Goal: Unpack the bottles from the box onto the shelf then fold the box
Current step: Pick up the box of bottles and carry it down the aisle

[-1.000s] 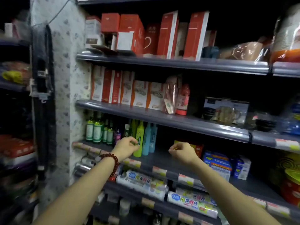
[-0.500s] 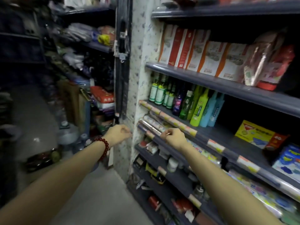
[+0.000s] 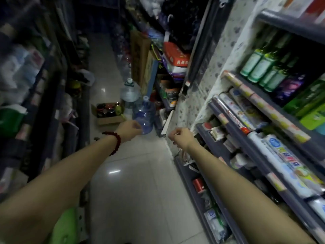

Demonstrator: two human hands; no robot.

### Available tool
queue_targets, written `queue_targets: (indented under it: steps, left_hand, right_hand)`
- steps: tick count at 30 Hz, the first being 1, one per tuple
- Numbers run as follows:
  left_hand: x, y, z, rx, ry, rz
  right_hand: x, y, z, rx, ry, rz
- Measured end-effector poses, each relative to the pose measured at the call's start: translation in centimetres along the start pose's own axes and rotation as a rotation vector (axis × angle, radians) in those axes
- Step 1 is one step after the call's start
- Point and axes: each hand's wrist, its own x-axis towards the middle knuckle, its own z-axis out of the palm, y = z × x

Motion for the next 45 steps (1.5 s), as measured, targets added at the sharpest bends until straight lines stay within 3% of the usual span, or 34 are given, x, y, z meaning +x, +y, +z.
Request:
queue_targets:
  steps: [7,13,19,33,45]
  left_hand:
    - [0.9,-9.5,-0.1,-0.110,0.016,-0.223]
    - [1.7,-12.4,0.1,-0.154,0.033,-0.308]
    - [6.3,-12.5,-1.1,-0.166,0.081,-0.330]
    - [23.8,-9.5,-5.1,-0.183,0.223,-0.471]
    - [37.1,-13.4,-14.5,-0.179,0.280,-0.505]
  right_hand:
    - [3.3,1.6,8.6,-0.045,-0.114,0.056]
    - [5.2,1.6,11.9,-0.046,-0.153,0.079]
    - [10.6,0.8,12.4,-0.078,-0.191,0.077]
    - [32.4,-6.2,9.2,-0.136,-0.335,-0.048]
    - [47.9,-14.9,13.9,-0.271,-0.424,-0.092]
